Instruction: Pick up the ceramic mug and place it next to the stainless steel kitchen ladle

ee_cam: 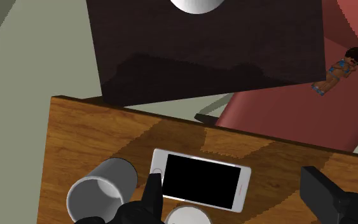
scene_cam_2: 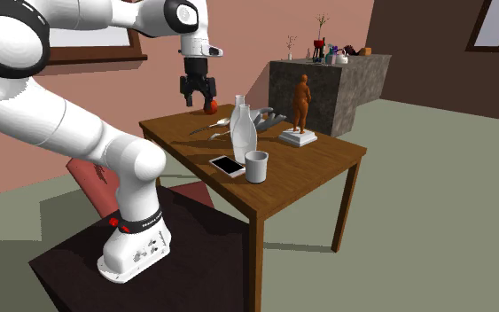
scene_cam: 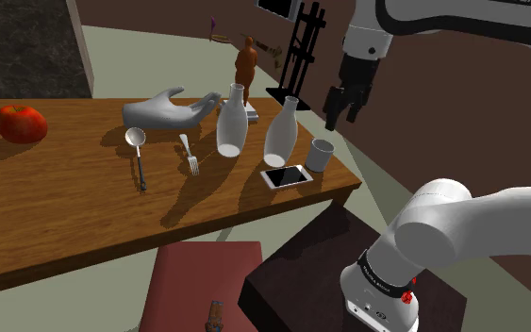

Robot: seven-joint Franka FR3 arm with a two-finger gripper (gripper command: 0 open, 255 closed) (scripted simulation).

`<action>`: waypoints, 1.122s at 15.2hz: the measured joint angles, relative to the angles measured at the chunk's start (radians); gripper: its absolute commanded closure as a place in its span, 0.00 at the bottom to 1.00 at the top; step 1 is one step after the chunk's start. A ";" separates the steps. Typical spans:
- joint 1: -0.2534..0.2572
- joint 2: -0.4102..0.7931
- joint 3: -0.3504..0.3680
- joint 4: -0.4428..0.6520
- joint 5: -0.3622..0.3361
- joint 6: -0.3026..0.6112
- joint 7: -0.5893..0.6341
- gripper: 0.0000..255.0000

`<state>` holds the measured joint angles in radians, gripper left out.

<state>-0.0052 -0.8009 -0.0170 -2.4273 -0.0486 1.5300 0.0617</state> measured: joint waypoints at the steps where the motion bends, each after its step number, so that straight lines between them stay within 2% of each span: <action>1: 0.000 0.000 0.000 0.000 0.000 0.000 0.000 0.00; 8: -0.026 0.090 -0.096 -0.083 -0.083 0.175 -0.124 0.00; 17: -0.049 0.346 -0.224 -0.115 -0.168 0.476 -0.284 0.00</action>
<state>-0.0544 -0.4553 -0.2415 -2.5427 -0.2166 2.0055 -0.2221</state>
